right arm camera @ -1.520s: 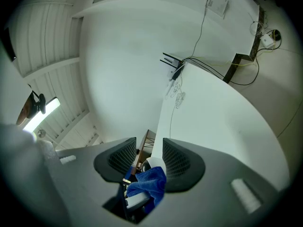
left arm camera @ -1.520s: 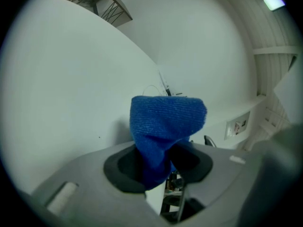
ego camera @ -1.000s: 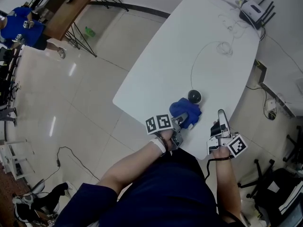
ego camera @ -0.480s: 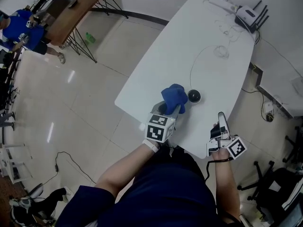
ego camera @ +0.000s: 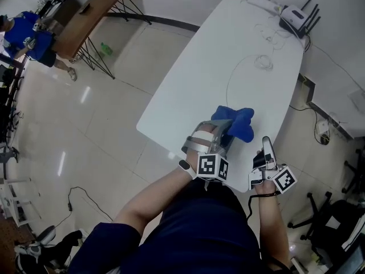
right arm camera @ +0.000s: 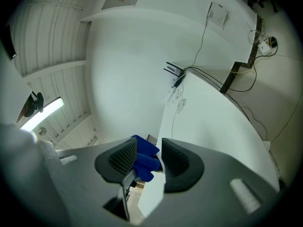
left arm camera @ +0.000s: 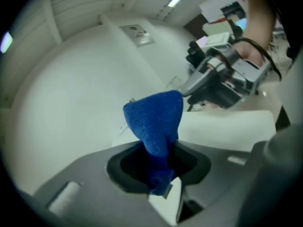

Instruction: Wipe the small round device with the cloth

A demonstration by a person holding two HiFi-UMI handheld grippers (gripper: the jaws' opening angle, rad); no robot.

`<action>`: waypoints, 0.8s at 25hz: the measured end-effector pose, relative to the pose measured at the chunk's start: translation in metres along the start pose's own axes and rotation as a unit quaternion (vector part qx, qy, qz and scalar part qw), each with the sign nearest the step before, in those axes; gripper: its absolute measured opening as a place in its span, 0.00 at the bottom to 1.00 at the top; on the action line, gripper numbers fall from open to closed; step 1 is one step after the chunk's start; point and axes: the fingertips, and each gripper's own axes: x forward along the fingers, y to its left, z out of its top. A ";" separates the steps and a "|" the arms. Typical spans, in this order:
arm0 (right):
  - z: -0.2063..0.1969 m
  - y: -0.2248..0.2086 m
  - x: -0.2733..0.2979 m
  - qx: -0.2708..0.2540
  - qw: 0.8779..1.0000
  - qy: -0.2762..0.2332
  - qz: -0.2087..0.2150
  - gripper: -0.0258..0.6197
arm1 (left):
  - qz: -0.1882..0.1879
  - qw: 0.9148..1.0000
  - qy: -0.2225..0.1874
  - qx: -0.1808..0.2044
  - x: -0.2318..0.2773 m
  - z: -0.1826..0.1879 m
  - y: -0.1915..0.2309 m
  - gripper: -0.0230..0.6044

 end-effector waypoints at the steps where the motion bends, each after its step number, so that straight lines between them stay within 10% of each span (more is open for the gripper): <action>1: 0.001 -0.001 -0.001 0.000 1.000 -0.001 -0.002 0.30 | -0.012 0.999 -0.001 0.034 0.002 0.001 -0.014 0.24; 7: 0.007 -0.014 -0.004 0.004 1.000 -0.007 -0.017 0.30 | -0.088 0.990 0.036 0.108 0.019 -0.030 -0.085 0.23; 20: 0.006 -0.019 -0.001 0.005 1.000 -0.004 -0.018 0.30 | -0.213 0.973 0.086 0.006 0.031 -0.058 -0.121 0.22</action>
